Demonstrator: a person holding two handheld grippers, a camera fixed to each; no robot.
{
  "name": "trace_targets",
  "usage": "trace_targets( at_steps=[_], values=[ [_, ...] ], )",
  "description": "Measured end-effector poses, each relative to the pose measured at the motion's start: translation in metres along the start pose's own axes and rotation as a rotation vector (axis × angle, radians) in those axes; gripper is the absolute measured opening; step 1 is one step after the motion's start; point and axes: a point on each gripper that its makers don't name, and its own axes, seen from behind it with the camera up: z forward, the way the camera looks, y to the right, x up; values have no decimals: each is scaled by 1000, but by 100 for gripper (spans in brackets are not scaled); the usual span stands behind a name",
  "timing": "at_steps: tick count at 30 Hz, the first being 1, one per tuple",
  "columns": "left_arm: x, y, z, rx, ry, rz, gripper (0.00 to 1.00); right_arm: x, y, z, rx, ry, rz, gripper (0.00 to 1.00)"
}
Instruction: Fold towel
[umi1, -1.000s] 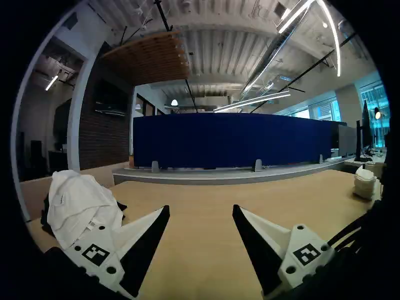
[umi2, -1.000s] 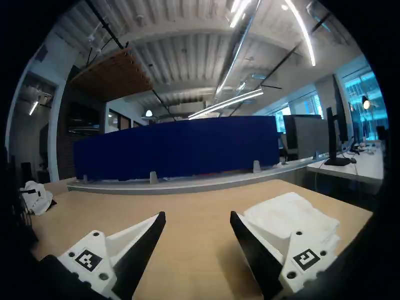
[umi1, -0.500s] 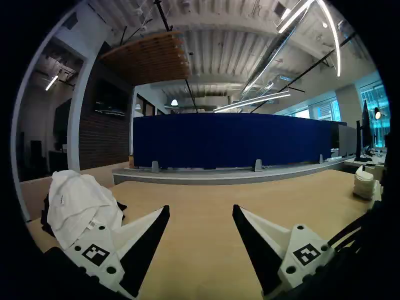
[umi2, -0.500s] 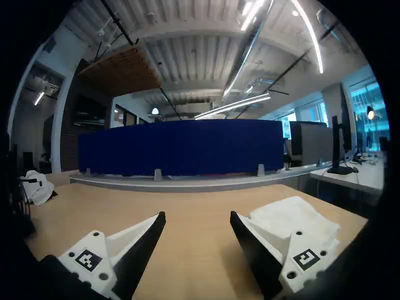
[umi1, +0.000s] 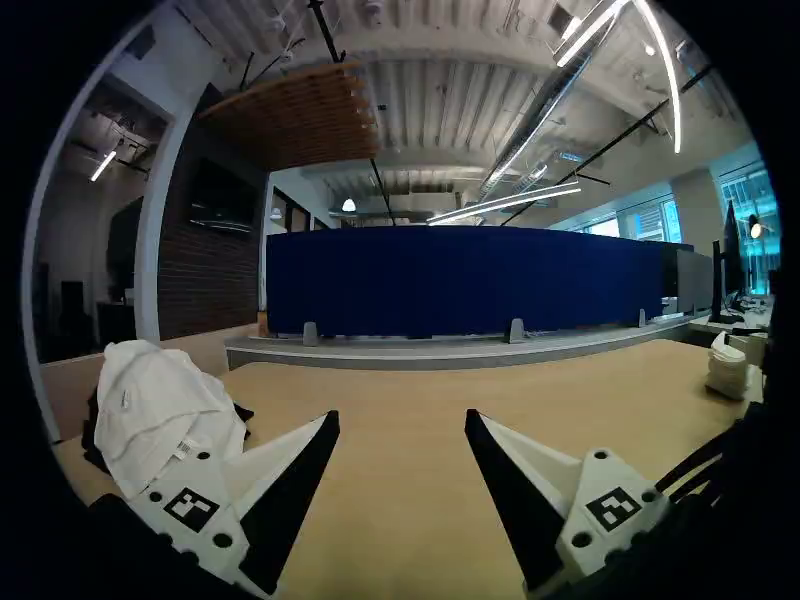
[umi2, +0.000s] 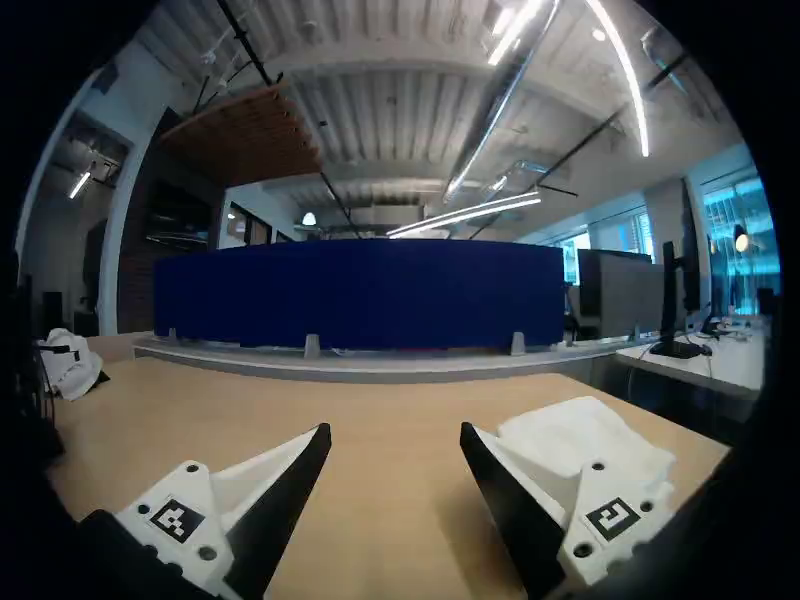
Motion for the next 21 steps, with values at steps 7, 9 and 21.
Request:
trace_targets(
  at_steps=[7, 9, 21],
  values=[
    [0, 0, 0, 0, 0, 0, 93, 0, 1, 0, -1, -1, 0, 100],
    [0, 0, 0, 0, 0, 0, 93, 0, 1, 0, -2, 0, 0, 100],
    [1, 1, -1, 0, 0, 0, 93, 0, 1, 0, -2, 0, -1, 100]
  ],
)
